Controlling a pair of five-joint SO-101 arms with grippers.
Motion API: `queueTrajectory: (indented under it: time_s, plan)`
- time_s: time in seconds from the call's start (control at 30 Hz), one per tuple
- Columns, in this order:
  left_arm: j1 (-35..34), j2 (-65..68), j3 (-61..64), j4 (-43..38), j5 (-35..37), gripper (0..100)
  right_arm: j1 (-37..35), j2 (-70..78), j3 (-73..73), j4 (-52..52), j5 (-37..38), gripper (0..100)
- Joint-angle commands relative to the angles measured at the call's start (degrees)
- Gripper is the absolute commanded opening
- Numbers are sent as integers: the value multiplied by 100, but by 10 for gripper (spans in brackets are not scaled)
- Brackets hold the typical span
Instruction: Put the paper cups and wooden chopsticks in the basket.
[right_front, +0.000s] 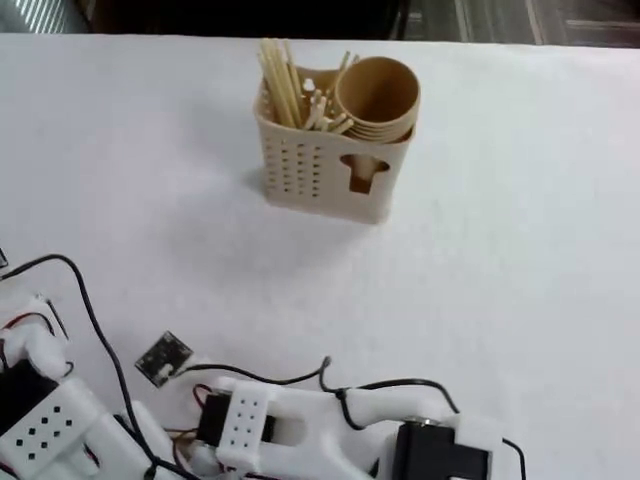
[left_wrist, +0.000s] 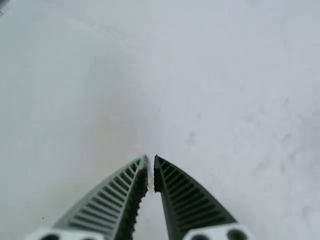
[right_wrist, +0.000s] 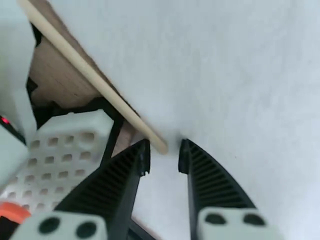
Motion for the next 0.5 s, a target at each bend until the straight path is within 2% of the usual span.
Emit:
queueTrajectory:
  time_s: [0.0, 0.13, 0.23, 0.3, 0.47]
  plan:
    - [-48, -22, -26, -97, 35, 49, -66, 101, -264, 84, -9, 104]
    - [-48, -22, -26, -97, 35, 49, -57, 101, -246, 75, 0, 99]
    - [-48, -22, -26, -88, 35, 49, -48, 110, -273, 66, 9, 24]
    - [-48, -22, -26, -88, 35, 49, -31, 110, -246, -75, 9, 24]
    - [-48, -22, -26, -88, 35, 49, 593, 198, -246, -251, 79, 18]
